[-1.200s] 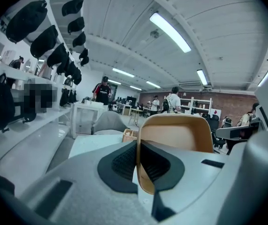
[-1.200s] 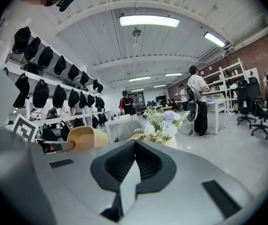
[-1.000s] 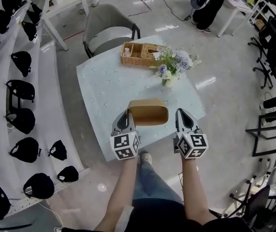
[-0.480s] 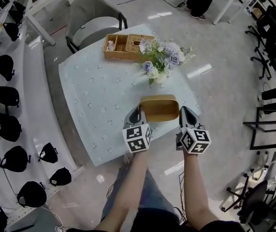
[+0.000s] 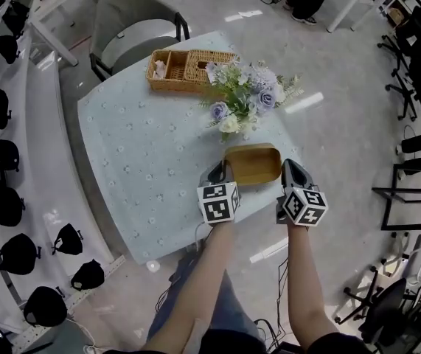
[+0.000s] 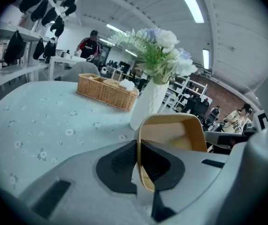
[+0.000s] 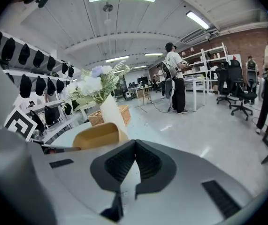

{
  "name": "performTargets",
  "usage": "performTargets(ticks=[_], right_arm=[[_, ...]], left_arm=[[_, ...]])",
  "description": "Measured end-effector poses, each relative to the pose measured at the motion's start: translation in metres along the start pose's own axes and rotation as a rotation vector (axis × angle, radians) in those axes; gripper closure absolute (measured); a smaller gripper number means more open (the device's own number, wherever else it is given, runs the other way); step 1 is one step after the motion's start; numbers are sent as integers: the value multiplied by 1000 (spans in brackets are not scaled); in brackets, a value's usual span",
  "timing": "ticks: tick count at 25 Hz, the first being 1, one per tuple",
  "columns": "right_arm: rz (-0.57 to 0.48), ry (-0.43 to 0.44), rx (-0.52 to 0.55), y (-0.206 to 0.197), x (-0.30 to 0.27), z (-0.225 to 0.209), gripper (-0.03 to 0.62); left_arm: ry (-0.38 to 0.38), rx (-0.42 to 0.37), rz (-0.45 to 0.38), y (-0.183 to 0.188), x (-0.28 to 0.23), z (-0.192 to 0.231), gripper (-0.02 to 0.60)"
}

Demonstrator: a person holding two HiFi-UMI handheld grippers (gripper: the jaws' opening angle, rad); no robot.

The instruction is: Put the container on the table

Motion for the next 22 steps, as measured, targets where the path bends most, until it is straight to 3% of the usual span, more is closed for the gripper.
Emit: performTargets(ticks=[6, 17, 20, 22], right_arm=[[49, 0, 14, -17, -31, -18, 595], [64, 9, -10, -24, -60, -23, 595], [69, 10, 2, -22, -67, -23, 595], [67, 7, 2, -20, -69, -23, 595]], left_arm=[[-35, 15, 88, -18, -26, -4, 568], [-69, 63, 123, -18, -48, 5, 553], [-82, 77, 135, -19, -50, 5, 497], [-78, 75, 134, -18, -49, 7, 497]])
Point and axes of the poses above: the fingertips, and each gripper's own axes: x backward along the fingers, z to its left, y out of its top, the point moved 7 cm from there along x, backward along the fingers, and after that the axes turned 15 degrees about -z, right-handed, at the moved point
